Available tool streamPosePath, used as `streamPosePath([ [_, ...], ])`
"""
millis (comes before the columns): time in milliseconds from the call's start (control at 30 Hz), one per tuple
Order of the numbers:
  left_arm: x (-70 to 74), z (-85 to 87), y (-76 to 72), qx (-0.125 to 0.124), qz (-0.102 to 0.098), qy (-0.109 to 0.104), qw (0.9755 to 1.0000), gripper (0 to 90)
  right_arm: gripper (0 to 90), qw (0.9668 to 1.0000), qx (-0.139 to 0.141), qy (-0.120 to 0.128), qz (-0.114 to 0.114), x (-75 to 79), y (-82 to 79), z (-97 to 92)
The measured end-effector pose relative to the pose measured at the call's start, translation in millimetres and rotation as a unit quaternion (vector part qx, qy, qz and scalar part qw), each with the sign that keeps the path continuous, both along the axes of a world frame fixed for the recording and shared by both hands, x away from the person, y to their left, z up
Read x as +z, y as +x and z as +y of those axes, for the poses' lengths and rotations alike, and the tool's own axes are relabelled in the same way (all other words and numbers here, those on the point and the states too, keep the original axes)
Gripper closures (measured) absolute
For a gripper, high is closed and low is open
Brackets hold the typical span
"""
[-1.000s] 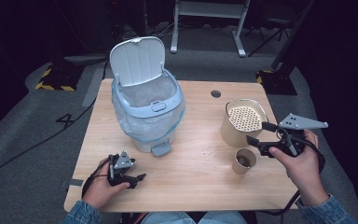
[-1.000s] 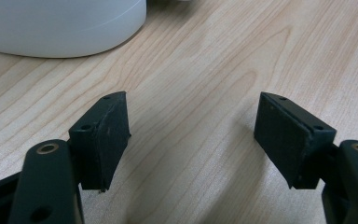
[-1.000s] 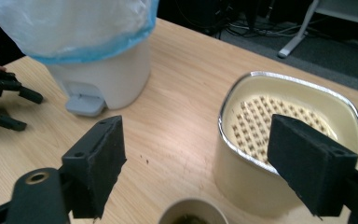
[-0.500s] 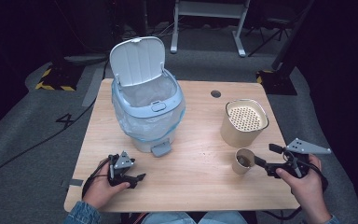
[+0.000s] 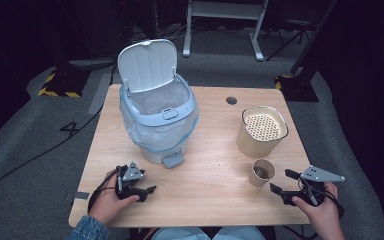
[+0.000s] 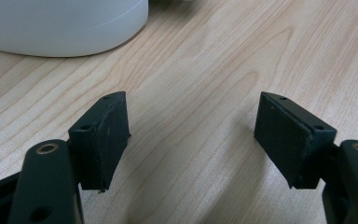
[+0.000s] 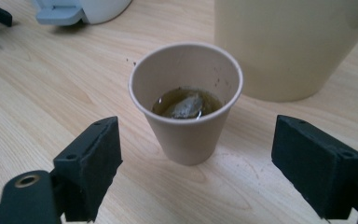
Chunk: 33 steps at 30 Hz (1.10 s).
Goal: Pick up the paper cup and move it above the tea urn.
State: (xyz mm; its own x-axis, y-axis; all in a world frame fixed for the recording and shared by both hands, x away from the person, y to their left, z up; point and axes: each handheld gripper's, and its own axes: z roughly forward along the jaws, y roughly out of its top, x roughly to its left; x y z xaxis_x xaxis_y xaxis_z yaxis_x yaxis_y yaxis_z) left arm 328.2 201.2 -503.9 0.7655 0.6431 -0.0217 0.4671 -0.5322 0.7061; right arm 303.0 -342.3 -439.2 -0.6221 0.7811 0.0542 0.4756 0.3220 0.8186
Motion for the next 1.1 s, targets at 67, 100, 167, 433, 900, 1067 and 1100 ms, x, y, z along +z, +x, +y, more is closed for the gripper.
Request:
streamPosePath([
  [67, 0.0, 0.0, 0.0, 0.0, 0.0, 0.0, 1.0, 26.7, 16.3, 1.0, 0.002, -0.001, 0.005, -6.0, -0.3, 0.7],
  [100, 0.0, 0.0, 0.0, 0.0, 0.0, 0.0, 1.0, 26.7, 16.3, 1.0, 0.004, 0.0, 0.008, -9.5, -0.1, 1.8],
  [167, 0.0, 0.0, 0.0, 0.0, 0.0, 0.0, 1.0, 26.7, 16.3, 0.9999, 0.007, -0.005, 0.011, -16.3, 1.8, 3.7],
  [433, 0.0, 0.0, 0.0, 0.0, 0.0, 0.0, 1.0, 26.7, 16.3, 0.9999, 0.008, -0.005, 0.012, -36.1, 14.8, 14.4],
  [900, 0.0, 0.0, 0.0, 0.0, 0.0, 0.0, 1.0, 26.7, 21.9, 0.9998, -0.017, 0.004, 0.011, -48.1, 29.3, 35.8],
  [1067, 0.0, 0.0, -0.1, 0.0, 0.0, 0.0, 1.0, 26.7, 22.8, 0.9997, -0.021, 0.001, 0.014, -50.6, 32.8, 41.7],
  [1100, 0.0, 0.0, -0.1, 0.0, 0.0, 0.0, 1.0, 26.7, 23.2, 0.9997, -0.021, 0.0, 0.009, -50.8, 33.5, 42.2],
])
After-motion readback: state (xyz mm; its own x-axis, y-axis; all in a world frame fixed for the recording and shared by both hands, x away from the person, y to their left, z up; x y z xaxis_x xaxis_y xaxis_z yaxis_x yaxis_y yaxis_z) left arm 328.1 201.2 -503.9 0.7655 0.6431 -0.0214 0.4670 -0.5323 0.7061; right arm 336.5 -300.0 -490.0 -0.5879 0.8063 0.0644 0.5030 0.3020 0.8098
